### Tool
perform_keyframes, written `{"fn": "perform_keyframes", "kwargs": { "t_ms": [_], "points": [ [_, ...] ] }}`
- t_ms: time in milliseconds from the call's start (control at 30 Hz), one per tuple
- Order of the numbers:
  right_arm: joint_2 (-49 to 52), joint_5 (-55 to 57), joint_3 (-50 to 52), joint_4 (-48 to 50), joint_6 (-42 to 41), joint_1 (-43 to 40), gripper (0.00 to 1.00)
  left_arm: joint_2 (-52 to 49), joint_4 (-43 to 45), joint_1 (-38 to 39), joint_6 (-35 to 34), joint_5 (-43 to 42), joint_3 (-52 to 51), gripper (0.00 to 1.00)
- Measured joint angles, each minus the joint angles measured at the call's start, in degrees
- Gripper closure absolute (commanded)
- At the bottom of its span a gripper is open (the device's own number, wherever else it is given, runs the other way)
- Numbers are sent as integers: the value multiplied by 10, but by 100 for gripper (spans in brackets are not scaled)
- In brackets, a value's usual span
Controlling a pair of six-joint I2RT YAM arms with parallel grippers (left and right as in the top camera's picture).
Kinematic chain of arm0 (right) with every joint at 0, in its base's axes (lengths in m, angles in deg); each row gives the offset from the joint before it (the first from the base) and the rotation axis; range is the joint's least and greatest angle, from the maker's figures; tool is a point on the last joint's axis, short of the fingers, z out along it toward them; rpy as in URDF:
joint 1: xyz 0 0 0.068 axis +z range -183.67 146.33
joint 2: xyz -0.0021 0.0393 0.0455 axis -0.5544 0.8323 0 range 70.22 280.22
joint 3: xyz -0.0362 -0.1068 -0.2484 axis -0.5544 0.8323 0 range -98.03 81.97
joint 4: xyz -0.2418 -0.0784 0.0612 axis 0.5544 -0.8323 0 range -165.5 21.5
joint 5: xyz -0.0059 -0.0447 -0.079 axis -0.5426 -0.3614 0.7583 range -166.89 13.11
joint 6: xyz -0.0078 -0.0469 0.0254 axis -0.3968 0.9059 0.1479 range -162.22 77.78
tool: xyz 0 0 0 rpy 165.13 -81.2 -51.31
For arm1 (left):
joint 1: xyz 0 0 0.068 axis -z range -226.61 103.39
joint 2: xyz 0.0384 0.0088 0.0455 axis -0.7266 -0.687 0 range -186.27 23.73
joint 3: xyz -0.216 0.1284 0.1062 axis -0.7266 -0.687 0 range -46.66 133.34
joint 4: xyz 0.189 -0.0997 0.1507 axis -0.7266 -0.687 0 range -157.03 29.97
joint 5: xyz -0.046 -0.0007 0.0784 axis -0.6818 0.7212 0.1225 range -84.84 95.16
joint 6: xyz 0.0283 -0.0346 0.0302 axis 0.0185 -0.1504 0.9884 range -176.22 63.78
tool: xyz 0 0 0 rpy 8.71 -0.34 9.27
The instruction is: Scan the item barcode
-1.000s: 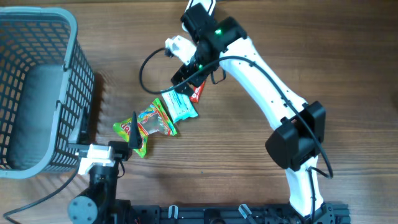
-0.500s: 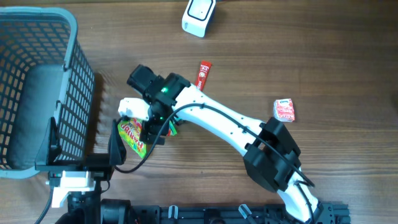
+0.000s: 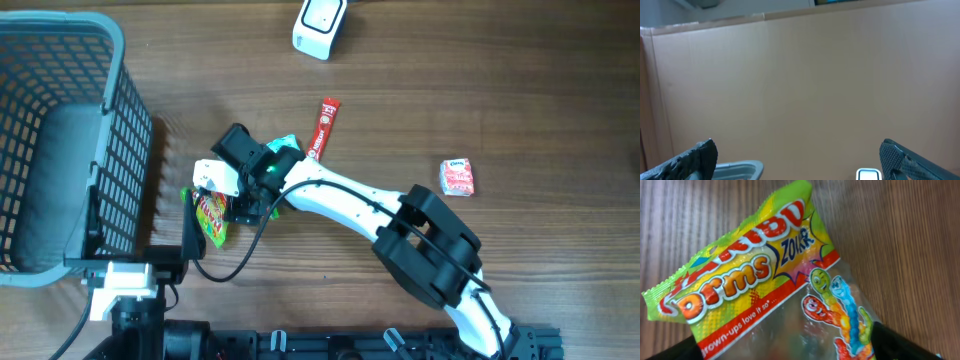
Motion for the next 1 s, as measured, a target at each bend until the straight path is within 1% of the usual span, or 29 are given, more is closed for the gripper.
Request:
{"fn": "perform_keyframes", "kwargs": {
  "t_ms": [67, 100, 133, 167, 200, 300, 400, 467, 600, 700, 733, 767, 800, 833, 867, 900, 933, 1000],
  "points": [
    [17, 7, 0, -3, -1, 0, 35, 0, -16, 0, 0, 0, 0, 0],
    [27, 16, 0, 0, 0, 0, 52, 0, -17, 0, 0, 0, 0, 0],
    [29, 21, 0, -1, 0, 0, 72, 0, -20, 0, 0, 0, 0, 0],
    [29, 27, -1, -1, -1, 0, 87, 0, -21, 0, 0, 0, 0, 0],
    [29, 30, -1, 0, -4, 0, 95, 0, -21, 0, 0, 0, 0, 0],
    [28, 30, -8, 0, -42, -1, 96, 0, -21, 0, 0, 0, 0, 0],
    [23, 29, -8, -10, -97, -3, 96, 0, -23, 0, 0, 2, 0, 0],
    [9, 29, -7, -32, -150, -12, 96, 0, -26, 0, 0, 2, 0, 0],
    [-51, 9, -7, -94, -293, -79, 96, 0, -54, 0, 0, 2, 1, 0],
    [-76, -52, -7, -162, -377, -151, 96, 0, -118, 0, 0, 2, 2, 0],
    [-77, -74, -7, -184, -404, -184, 91, 0, -132, 0, -3, 4, 2, 0],
    [-77, -90, -6, -207, -426, -219, 82, 0, -153, 0, -12, 4, 3, 0],
    [-77, -91, -6, -220, -438, -242, 80, 0, -169, 0, -23, 4, 3, 0],
    [-77, -87, -6, -230, -449, -268, 81, 0, -191, 0, -36, 4, 3, 0],
    [-77, -73, -6, -235, -453, -286, 91, 0, -208, 0, -46, 4, 3, 0],
    [-77, -44, -4, -238, -458, -303, 96, 0, -225, 0, -58, 4, 3, 0],
    [-77, -24, 1, -239, -459, -312, 95, 0, -228, 0, -70, 4, 3, 0],
    [-77, -22, 12, -237, -455, -317, 96, 0, -229, 0, -86, 4, -1, 0]
  ]
}}
